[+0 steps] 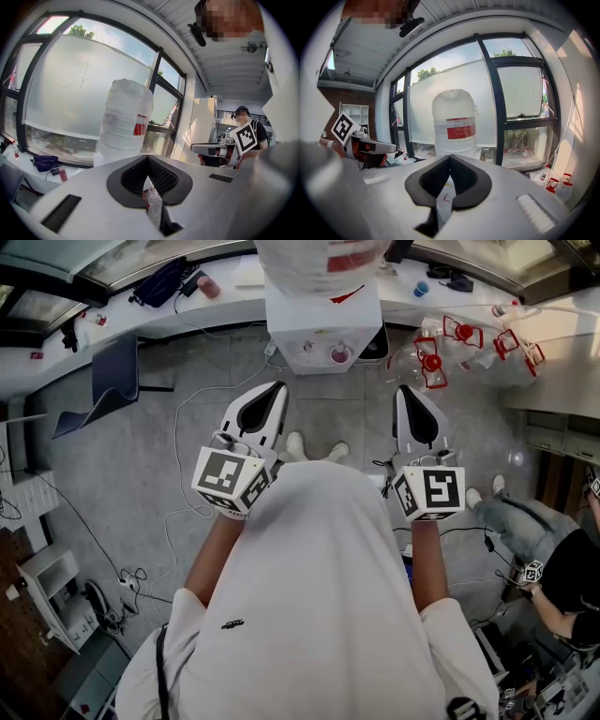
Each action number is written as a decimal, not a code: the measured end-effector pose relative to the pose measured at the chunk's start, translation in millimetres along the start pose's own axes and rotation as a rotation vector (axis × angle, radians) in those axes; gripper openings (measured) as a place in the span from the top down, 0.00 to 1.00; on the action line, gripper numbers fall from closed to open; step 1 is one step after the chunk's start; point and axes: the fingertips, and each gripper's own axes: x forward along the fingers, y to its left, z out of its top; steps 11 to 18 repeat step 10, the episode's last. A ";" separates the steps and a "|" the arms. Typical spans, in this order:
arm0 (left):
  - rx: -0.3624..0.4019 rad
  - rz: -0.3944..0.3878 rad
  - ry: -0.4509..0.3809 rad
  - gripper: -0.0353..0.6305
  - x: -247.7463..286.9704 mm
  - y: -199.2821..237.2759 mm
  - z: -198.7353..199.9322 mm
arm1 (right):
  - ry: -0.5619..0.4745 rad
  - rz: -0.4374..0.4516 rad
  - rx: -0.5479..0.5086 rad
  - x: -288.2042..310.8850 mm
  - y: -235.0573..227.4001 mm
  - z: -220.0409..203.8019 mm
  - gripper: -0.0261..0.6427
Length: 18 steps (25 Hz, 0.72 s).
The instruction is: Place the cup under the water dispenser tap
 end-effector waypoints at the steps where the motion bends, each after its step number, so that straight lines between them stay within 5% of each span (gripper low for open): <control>1: -0.001 0.000 0.000 0.94 0.1 -0.1 -0.3 | 0.000 0.000 0.001 -0.2 0.1 0.0 0.94; 18: -0.003 -0.003 0.000 0.94 -0.5 -2.0 1.1 | -0.006 -0.006 0.009 0.2 -0.5 2.8 0.94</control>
